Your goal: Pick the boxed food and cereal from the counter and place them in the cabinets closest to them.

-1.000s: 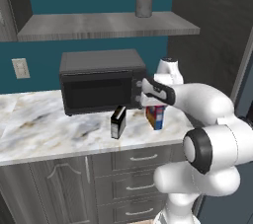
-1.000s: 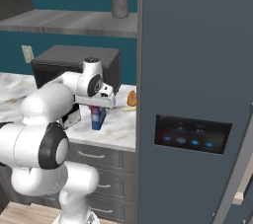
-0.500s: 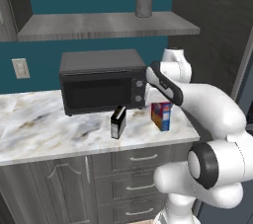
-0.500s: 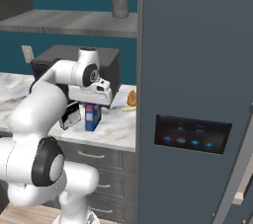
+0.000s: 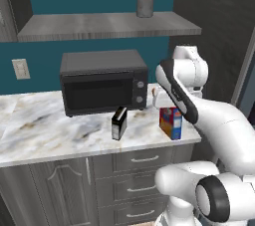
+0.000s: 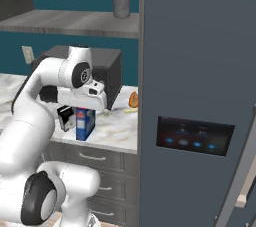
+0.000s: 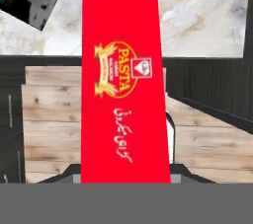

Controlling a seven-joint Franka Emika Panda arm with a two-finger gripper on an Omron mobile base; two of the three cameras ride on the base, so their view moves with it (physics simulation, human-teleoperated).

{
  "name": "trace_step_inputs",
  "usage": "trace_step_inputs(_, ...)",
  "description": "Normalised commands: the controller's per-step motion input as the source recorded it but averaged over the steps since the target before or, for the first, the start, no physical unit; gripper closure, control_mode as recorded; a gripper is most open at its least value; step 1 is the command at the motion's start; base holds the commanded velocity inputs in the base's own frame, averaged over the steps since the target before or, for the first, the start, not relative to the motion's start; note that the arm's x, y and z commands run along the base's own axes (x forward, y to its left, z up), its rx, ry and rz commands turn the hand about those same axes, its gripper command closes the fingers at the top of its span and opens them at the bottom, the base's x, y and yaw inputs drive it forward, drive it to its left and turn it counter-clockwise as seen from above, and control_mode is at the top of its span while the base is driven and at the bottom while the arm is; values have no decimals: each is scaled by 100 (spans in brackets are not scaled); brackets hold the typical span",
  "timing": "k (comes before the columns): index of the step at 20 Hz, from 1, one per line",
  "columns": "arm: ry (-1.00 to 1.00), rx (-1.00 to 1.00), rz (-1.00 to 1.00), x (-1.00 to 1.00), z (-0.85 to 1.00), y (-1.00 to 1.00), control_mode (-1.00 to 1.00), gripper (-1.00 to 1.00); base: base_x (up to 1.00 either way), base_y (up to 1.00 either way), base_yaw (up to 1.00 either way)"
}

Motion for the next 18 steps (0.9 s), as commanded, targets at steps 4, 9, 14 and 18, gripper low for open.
trace_step_inputs(4,-7,0,0,-95,32,0,-100,100,0,0,0)
trace_step_inputs(9,-12,0,0,-94,36,0,-100,100,0,0,0)
trace_step_inputs(14,-12,0,0,-81,33,0,-100,100,0,0,0)
trace_step_inputs(18,-4,0,0,-30,16,0,-100,100,0,0,0)
